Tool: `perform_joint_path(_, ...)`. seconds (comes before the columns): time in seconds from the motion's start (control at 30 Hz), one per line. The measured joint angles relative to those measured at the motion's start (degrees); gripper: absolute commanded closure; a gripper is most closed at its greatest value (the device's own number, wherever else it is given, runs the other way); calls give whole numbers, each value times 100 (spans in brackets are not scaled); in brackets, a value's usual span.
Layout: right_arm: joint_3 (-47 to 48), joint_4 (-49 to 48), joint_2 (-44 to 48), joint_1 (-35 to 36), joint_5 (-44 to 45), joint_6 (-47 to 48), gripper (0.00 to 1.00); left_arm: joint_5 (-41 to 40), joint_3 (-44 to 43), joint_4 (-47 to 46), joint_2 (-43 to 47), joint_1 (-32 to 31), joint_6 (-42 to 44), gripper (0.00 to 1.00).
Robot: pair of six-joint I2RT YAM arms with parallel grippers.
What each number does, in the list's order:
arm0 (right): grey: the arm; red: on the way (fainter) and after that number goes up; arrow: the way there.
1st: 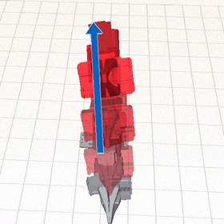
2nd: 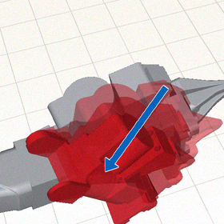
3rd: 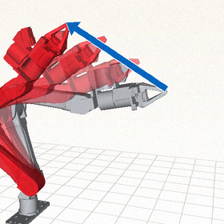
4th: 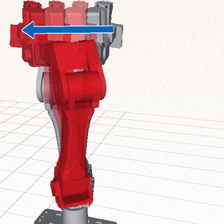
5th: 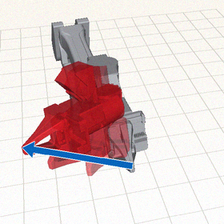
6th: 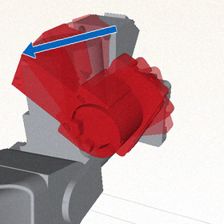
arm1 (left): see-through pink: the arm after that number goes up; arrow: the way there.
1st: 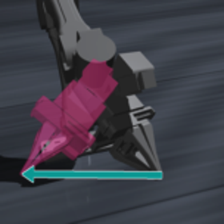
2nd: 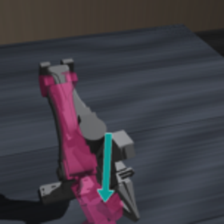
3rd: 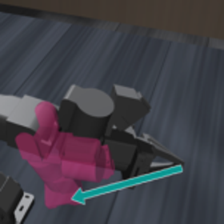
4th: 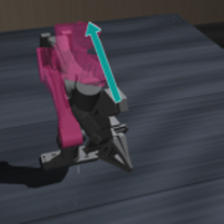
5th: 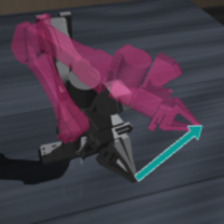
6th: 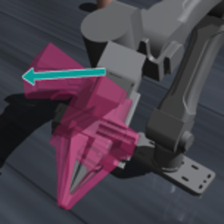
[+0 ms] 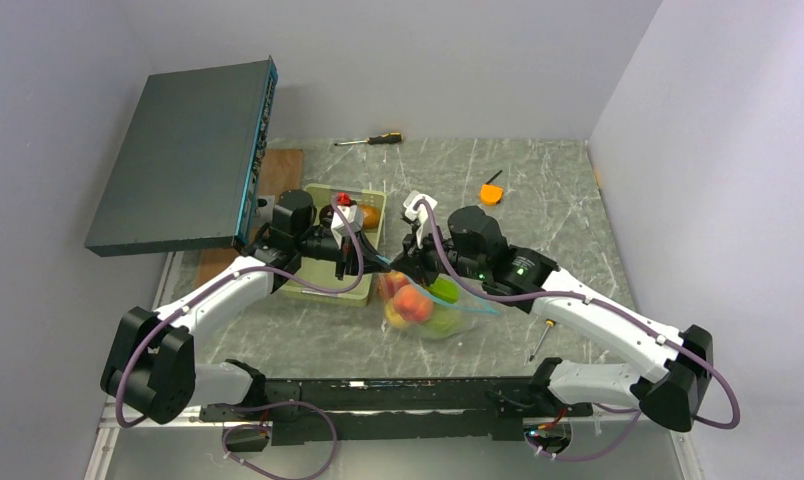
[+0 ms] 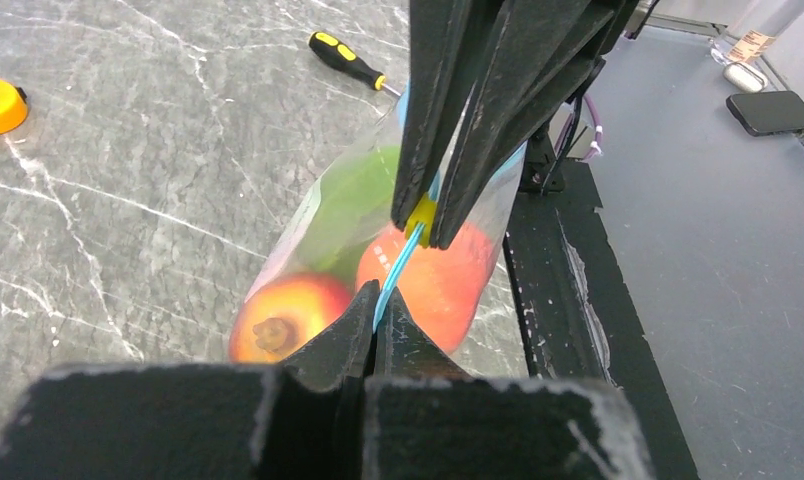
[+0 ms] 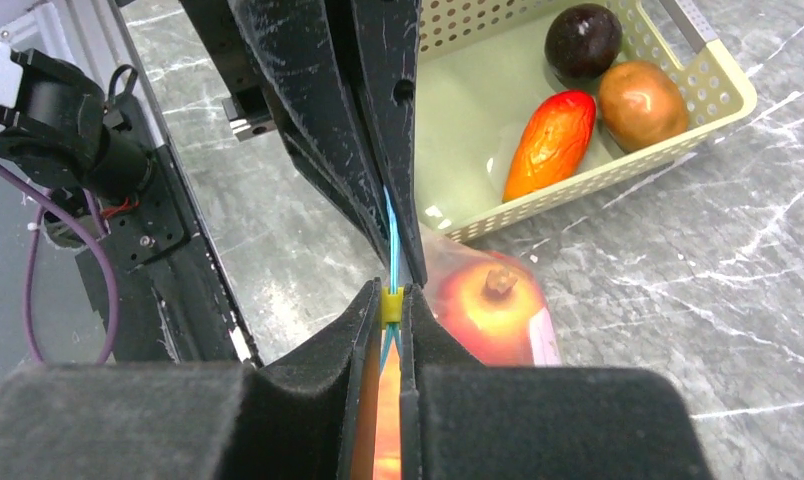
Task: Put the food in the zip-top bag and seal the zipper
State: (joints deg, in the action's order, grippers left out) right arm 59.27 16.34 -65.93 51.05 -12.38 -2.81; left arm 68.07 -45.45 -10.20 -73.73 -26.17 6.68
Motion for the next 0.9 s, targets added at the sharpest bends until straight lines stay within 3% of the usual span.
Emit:
perform_joint_path(0.33,-216,378,470,2,341,-87,100,-168,-2,59,0,186,22,100)
perform_joint_path(0.9,-621,1711,2175,0,752,-612,100,-387,-2,157,-26,422,131,100)
